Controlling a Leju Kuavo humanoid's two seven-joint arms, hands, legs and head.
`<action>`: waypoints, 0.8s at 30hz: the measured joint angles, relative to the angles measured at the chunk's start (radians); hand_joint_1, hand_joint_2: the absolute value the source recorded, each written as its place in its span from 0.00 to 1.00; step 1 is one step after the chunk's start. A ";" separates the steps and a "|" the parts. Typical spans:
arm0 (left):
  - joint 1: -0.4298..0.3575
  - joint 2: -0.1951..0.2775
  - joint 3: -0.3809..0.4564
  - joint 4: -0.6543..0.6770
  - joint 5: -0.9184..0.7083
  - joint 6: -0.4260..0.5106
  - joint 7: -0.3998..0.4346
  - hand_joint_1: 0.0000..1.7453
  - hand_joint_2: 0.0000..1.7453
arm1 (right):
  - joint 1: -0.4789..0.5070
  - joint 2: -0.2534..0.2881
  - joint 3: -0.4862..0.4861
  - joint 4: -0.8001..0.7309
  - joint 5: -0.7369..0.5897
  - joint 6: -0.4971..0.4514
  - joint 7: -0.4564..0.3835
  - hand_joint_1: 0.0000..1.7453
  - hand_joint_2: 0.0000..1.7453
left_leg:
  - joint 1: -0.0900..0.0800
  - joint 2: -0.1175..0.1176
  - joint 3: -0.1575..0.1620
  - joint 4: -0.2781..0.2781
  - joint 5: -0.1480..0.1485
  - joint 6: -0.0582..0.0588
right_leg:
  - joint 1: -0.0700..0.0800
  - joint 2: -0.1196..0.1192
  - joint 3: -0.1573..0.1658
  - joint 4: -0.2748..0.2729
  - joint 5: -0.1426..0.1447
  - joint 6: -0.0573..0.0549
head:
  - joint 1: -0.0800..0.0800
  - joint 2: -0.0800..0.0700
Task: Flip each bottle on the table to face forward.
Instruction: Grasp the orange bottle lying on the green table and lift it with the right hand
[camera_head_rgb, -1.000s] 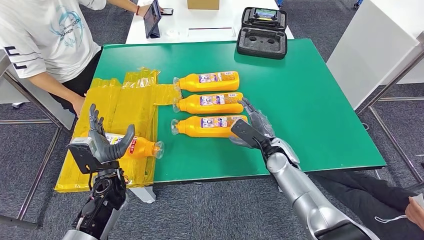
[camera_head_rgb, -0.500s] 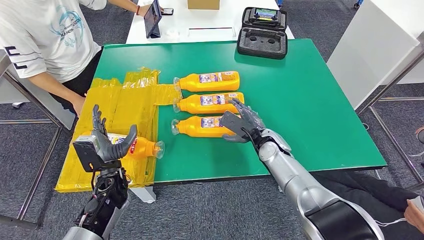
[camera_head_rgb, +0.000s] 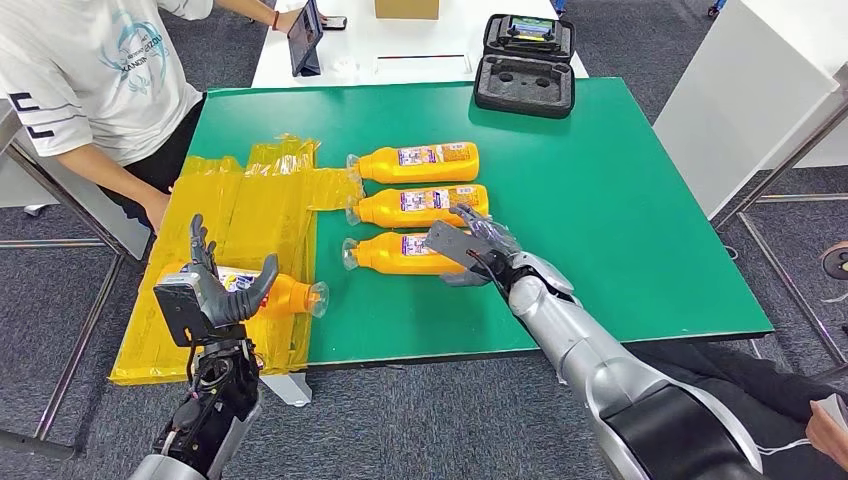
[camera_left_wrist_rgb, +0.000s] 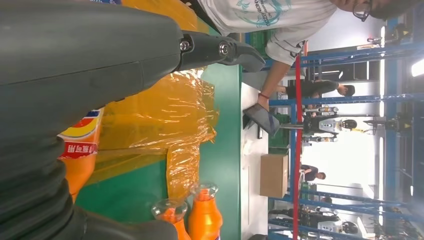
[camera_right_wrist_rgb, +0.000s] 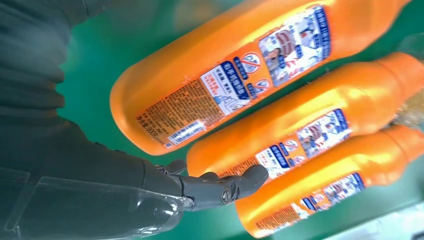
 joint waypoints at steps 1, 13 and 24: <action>0.002 0.000 0.000 0.000 0.000 0.002 0.000 0.00 1.00 | -0.005 0.000 0.004 0.007 0.003 0.004 0.009 0.00 1.00 | 0.000 0.000 0.000 0.000 0.000 0.000 | 0.000 0.000 0.000 0.000 0.000 0.000 | 0.000 0.000; 0.037 0.000 0.000 0.000 0.000 0.014 0.000 0.00 1.00 | -0.039 -0.004 0.033 0.053 0.027 0.009 0.086 0.00 1.00 | 0.000 0.000 0.000 0.000 0.000 0.000 | 0.000 0.000 0.000 0.000 0.000 0.000 | 0.000 0.000; 0.044 0.000 0.000 0.000 0.000 0.013 0.000 0.00 1.00 | -0.046 -0.011 0.041 0.072 0.035 0.026 0.116 0.00 1.00 | 0.000 0.000 0.000 0.000 0.000 0.000 | 0.000 0.000 0.000 0.000 0.000 0.000 | 0.000 0.000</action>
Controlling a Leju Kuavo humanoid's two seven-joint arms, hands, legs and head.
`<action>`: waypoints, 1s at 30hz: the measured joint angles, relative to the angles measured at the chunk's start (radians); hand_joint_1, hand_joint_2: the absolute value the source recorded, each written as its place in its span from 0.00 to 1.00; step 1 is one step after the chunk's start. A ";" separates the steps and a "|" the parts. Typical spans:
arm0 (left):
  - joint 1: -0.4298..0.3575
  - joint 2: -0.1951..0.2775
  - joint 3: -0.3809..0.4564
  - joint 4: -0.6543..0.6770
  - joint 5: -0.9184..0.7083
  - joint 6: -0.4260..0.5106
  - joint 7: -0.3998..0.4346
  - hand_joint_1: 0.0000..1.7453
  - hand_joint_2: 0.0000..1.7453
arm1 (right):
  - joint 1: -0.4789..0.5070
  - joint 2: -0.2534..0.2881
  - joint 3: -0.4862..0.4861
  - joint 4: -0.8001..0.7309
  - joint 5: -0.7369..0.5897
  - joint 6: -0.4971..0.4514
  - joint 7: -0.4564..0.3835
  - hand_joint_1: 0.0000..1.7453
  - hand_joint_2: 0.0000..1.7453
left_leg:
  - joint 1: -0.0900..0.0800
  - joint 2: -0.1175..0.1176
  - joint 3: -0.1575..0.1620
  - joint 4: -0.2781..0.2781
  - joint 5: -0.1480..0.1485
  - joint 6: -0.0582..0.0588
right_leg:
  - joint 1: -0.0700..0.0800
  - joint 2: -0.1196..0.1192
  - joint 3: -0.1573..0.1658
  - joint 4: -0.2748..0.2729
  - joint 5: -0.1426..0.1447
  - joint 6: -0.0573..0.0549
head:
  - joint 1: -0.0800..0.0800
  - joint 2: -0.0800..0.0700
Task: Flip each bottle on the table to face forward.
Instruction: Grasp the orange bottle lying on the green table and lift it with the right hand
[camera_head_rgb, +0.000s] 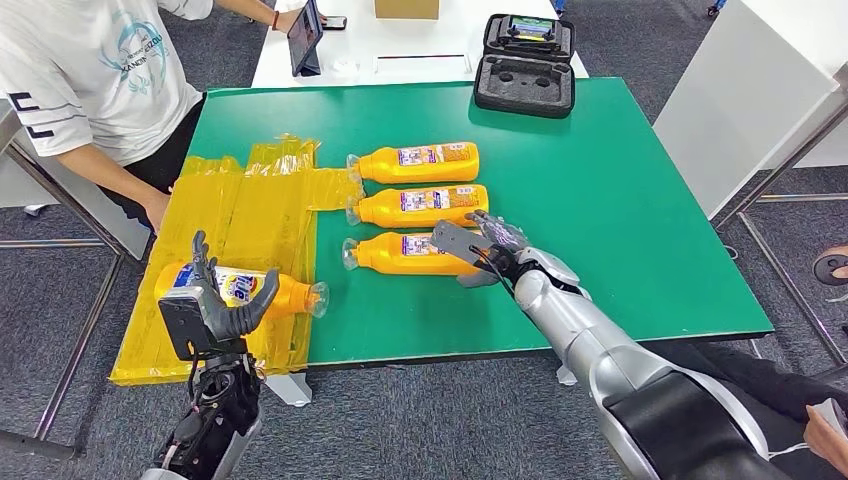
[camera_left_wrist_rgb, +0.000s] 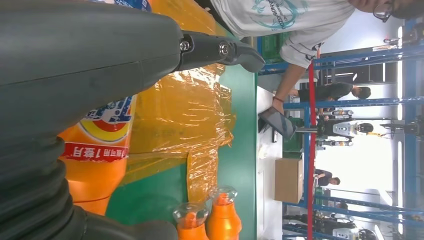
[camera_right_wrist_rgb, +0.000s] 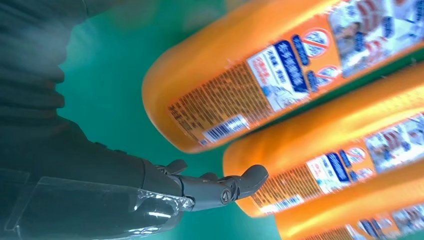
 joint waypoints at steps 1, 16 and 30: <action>0.001 0.000 0.000 0.000 0.000 0.000 0.000 0.00 1.00 | 0.000 -0.002 0.001 0.002 0.001 0.008 0.003 0.00 1.00 | 0.000 0.000 0.000 0.000 0.000 0.000 | 0.000 0.000 0.000 0.000 0.000 0.000 | 0.000 0.000; 0.004 0.000 0.000 0.003 0.000 -0.006 0.000 0.00 1.00 | 0.000 -0.016 0.022 0.018 0.020 0.081 0.017 0.00 1.00 | 0.000 0.000 0.000 0.000 0.000 0.000 | 0.000 0.000 0.000 0.000 0.000 0.000 | 0.000 0.000; 0.004 0.000 -0.001 0.014 0.005 0.004 0.000 0.00 1.00 | -0.010 -0.017 0.038 0.020 0.013 0.096 -0.005 0.00 1.00 | 0.000 0.000 0.000 0.000 0.000 0.000 | 0.000 0.000 0.000 0.000 0.000 0.000 | 0.000 0.000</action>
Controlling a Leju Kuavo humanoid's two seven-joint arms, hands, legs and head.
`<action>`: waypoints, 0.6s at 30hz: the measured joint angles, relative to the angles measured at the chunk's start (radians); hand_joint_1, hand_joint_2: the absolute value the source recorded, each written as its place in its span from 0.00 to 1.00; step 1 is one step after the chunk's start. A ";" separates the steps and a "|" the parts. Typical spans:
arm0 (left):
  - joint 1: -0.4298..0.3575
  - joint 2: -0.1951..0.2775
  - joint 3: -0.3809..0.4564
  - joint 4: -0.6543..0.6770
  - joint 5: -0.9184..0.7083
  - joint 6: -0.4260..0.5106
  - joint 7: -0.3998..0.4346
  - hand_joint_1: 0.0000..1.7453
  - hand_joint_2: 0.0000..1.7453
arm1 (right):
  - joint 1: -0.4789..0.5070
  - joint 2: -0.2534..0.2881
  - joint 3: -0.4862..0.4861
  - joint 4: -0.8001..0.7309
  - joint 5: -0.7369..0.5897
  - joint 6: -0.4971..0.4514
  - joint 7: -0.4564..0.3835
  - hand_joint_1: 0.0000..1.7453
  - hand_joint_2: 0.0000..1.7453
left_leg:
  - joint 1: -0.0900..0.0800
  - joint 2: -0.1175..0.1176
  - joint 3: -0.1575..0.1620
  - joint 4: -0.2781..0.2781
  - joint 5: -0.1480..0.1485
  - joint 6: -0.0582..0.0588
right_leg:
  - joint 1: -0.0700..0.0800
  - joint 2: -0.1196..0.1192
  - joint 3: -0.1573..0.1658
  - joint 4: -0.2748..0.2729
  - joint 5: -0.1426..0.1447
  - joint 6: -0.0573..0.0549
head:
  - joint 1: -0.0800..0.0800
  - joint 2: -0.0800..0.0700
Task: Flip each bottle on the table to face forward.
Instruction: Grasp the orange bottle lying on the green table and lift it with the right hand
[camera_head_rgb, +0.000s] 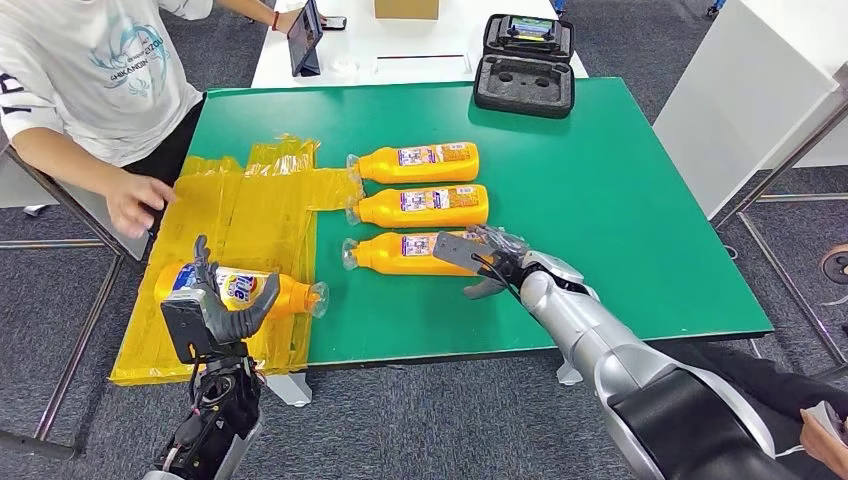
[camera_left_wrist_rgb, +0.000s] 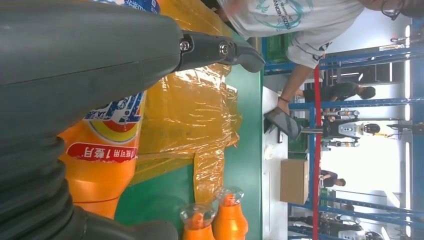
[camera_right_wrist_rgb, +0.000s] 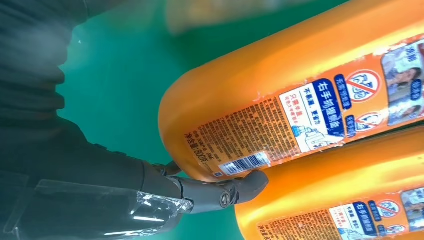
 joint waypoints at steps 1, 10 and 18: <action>0.000 0.000 0.000 0.002 0.001 0.000 0.000 0.00 1.00 | -0.001 0.000 0.000 0.000 -0.009 0.009 -0.005 0.00 1.00 | 0.000 0.000 0.000 0.000 0.000 0.000 | 0.000 0.000 0.000 0.000 0.000 0.000 | 0.000 0.000; -0.004 0.000 0.000 0.019 0.006 -0.001 0.000 0.00 1.00 | -0.011 -0.004 -0.006 0.000 -0.065 0.132 -0.027 0.00 1.00 | 0.000 0.000 0.000 0.000 0.000 0.000 | 0.000 0.000 0.000 0.000 0.000 0.000 | 0.000 0.000; -0.021 0.000 0.000 0.041 0.017 -0.002 0.000 0.00 1.00 | -0.030 -0.019 -0.022 0.002 -0.101 0.278 -0.035 0.00 1.00 | 0.000 0.000 0.000 0.000 0.000 0.000 | 0.000 0.000 0.000 0.000 0.000 0.000 | 0.000 0.000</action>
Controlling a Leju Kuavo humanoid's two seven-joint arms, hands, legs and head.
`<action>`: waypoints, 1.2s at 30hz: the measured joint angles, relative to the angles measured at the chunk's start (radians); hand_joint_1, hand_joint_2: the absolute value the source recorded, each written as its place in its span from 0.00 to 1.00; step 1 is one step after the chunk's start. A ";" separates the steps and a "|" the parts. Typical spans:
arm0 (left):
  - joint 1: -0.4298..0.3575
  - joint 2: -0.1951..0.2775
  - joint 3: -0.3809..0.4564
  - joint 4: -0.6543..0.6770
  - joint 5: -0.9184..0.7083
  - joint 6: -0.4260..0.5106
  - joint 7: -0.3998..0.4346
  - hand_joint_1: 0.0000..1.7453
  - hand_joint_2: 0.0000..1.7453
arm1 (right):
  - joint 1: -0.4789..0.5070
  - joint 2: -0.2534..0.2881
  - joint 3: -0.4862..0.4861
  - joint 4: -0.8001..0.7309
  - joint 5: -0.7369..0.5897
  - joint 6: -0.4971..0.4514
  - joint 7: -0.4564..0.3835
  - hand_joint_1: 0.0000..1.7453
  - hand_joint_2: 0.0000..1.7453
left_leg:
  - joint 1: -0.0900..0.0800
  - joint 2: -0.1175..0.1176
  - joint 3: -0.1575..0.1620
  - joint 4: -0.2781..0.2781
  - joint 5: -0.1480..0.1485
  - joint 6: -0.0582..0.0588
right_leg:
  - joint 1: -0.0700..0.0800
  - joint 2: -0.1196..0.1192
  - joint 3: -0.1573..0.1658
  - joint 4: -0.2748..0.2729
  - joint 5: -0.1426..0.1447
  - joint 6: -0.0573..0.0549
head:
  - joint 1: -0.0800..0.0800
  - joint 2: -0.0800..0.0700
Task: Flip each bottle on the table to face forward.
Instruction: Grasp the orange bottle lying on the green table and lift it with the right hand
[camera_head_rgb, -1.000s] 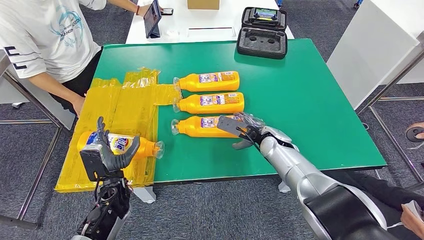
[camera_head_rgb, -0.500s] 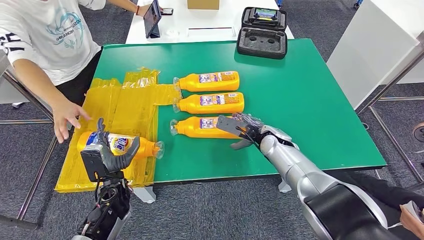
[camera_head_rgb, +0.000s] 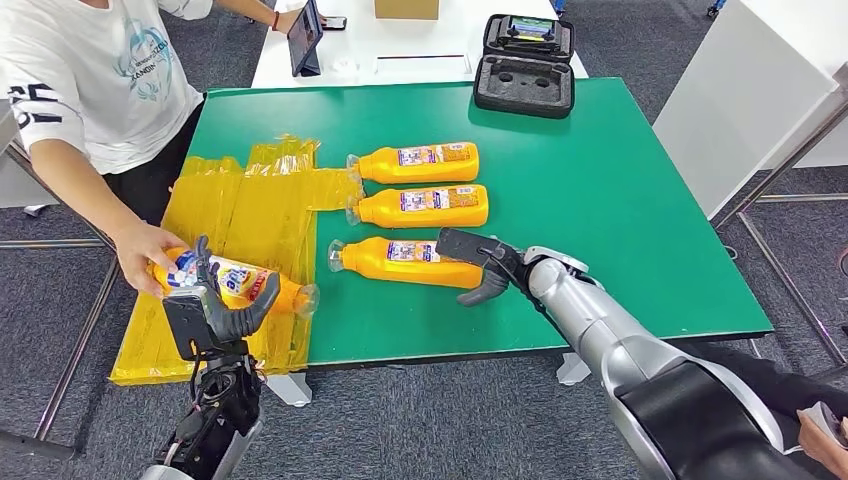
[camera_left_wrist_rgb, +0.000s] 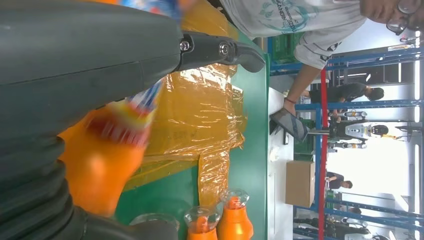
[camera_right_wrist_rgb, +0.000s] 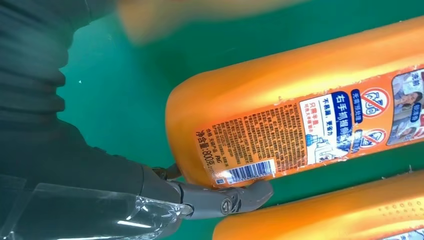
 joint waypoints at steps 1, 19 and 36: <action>0.000 0.000 0.001 0.001 0.001 0.001 0.000 0.00 1.00 | -0.003 -0.001 0.000 0.000 0.000 0.006 0.001 0.00 1.00 | 0.000 0.000 0.000 0.000 0.000 0.000 | 0.000 0.000 0.000 0.000 0.000 0.000 | 0.000 0.000; 0.019 0.001 0.030 0.003 0.016 0.010 0.000 0.00 1.00 | -0.035 0.002 0.005 0.009 -0.002 0.018 0.028 0.00 1.00 | 0.000 0.000 0.000 0.000 0.000 0.000 | 0.000 0.000 0.000 0.000 0.000 0.000 | 0.000 0.000; 0.048 0.001 0.059 0.002 0.006 -0.001 0.000 0.00 1.00 | -0.079 0.003 -0.023 0.011 -0.072 0.015 0.025 0.00 1.00 | 0.000 0.000 0.000 0.000 0.000 0.000 | 0.000 0.000 0.000 0.000 0.000 0.000 | 0.000 0.000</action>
